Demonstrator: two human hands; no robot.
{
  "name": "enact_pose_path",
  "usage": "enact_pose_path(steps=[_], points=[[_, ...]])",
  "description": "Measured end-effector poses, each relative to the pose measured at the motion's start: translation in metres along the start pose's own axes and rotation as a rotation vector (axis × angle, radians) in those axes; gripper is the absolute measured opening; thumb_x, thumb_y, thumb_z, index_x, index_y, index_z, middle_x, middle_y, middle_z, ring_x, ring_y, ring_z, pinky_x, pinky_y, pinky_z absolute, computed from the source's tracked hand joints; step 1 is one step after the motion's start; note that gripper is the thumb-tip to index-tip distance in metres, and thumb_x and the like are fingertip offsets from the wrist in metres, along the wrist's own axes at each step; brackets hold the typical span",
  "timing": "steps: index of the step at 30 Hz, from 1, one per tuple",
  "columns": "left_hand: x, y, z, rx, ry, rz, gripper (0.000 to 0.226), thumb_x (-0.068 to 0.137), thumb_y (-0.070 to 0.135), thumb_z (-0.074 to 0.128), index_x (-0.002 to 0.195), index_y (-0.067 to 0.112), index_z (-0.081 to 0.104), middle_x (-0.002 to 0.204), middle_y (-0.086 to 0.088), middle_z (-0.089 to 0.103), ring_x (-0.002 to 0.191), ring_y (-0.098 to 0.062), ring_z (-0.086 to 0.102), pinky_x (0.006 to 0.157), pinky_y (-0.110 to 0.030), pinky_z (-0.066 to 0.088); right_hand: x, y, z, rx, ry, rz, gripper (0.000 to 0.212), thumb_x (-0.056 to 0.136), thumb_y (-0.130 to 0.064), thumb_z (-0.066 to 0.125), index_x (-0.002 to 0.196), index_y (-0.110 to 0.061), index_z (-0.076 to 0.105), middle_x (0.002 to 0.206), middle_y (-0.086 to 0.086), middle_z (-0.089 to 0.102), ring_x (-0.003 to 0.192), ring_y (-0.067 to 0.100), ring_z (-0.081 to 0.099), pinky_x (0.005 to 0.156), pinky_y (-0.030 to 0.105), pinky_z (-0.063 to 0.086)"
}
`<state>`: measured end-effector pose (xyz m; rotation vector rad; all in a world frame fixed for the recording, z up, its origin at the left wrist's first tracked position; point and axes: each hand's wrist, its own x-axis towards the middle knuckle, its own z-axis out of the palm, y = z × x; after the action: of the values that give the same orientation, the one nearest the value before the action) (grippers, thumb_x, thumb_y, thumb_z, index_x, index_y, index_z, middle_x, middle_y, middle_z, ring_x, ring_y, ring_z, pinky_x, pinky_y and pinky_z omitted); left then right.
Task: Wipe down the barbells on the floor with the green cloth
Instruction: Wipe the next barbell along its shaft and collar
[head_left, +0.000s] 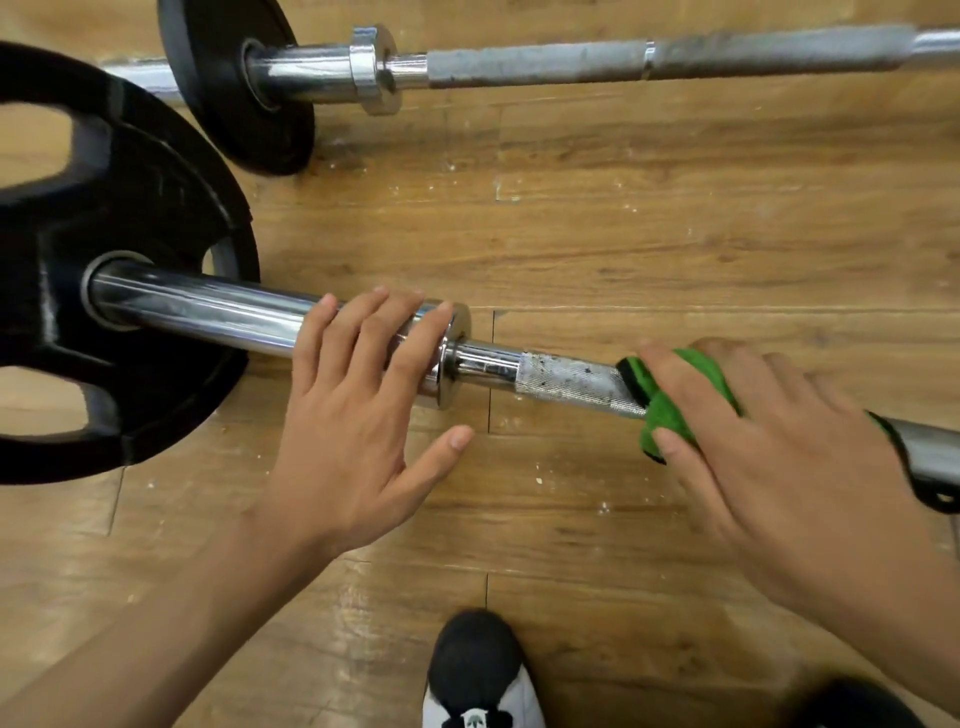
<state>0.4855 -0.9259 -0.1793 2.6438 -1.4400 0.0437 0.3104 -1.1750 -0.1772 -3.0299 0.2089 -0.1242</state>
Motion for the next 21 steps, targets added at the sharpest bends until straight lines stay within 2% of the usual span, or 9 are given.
enact_pose_path(steps=[3,6,9,11,13,15,18,21], points=[[0.015,-0.002,-0.011,0.033,-0.069,0.019,0.067,0.104,0.058,0.031,0.152,0.012,0.044,0.14,-0.012,0.055,0.127,-0.037,0.05,0.115,-0.055,0.03,0.005,-0.006,0.0,0.008,0.023,0.02,0.054,0.102,-0.035,0.042,0.15,-0.01,0.047,0.116,0.022,0.057,0.087,0.041,0.058,0.069,0.048,0.047],[0.029,-0.002,-0.014,0.012,-0.098,0.027,0.064,0.106,0.054,0.031,0.147,0.009,0.05,0.139,-0.011,0.058,0.12,-0.034,0.056,0.105,-0.053,0.036,0.036,-0.047,0.007,0.018,0.029,0.019,0.055,0.103,-0.038,0.039,0.151,-0.011,0.044,0.115,0.02,0.058,0.088,0.039,0.06,0.072,0.046,0.05],[0.025,0.003,-0.012,-0.019,-0.068,0.014,0.062,0.107,0.049,0.031,0.147,0.005,0.051,0.139,-0.013,0.059,0.118,-0.034,0.057,0.108,-0.054,0.035,0.063,-0.082,0.013,0.015,-0.017,-0.046,0.061,0.103,-0.039,0.031,0.158,-0.013,0.035,0.124,0.014,0.058,0.096,0.035,0.062,0.077,0.045,0.049],[0.022,0.003,-0.012,-0.052,-0.056,0.009,0.064,0.108,0.048,0.028,0.151,0.004,0.047,0.148,-0.013,0.054,0.126,-0.034,0.055,0.115,-0.054,0.031,0.064,-0.076,0.008,0.051,-0.042,-0.07,0.062,0.103,-0.039,0.032,0.162,-0.018,0.027,0.131,0.011,0.056,0.101,0.033,0.062,0.079,0.045,0.049],[0.018,0.001,-0.012,-0.073,-0.044,0.029,0.068,0.109,0.05,0.025,0.157,0.005,0.04,0.163,-0.013,0.04,0.142,-0.034,0.046,0.121,-0.057,0.026,0.043,-0.055,0.001,0.112,-0.051,-0.092,0.06,0.105,-0.036,0.036,0.163,-0.025,0.026,0.134,0.009,0.057,0.101,0.033,0.063,0.078,0.044,0.051],[0.009,0.0,-0.01,-0.088,-0.024,0.079,0.07,0.109,0.051,0.024,0.162,0.005,0.029,0.171,-0.012,0.026,0.157,-0.032,0.027,0.126,-0.06,0.016,0.016,-0.026,-0.007,0.099,-0.043,-0.069,0.058,0.105,-0.036,0.038,0.162,-0.029,0.029,0.137,0.011,0.058,0.097,0.036,0.063,0.075,0.046,0.051],[-0.006,0.007,-0.004,-0.099,0.008,0.071,0.073,0.109,0.051,0.023,0.164,0.003,0.014,0.173,-0.014,0.015,0.161,-0.034,0.008,0.129,-0.056,0.0,-0.013,0.002,-0.009,0.044,-0.03,-0.043,0.059,0.105,-0.033,0.044,0.162,-0.025,0.033,0.143,0.019,0.055,0.095,0.043,0.061,0.077,0.051,0.049],[-0.011,0.019,0.005,-0.162,0.047,0.001,0.076,0.11,0.054,0.015,0.163,0.0,0.01,0.173,-0.018,0.013,0.161,-0.036,0.005,0.129,-0.055,-0.003,-0.005,-0.018,0.003,0.038,0.027,-0.02,0.062,0.104,-0.021,0.058,0.161,-0.019,0.034,0.144,0.021,0.057,0.094,0.042,0.062,0.076,0.052,0.049]])
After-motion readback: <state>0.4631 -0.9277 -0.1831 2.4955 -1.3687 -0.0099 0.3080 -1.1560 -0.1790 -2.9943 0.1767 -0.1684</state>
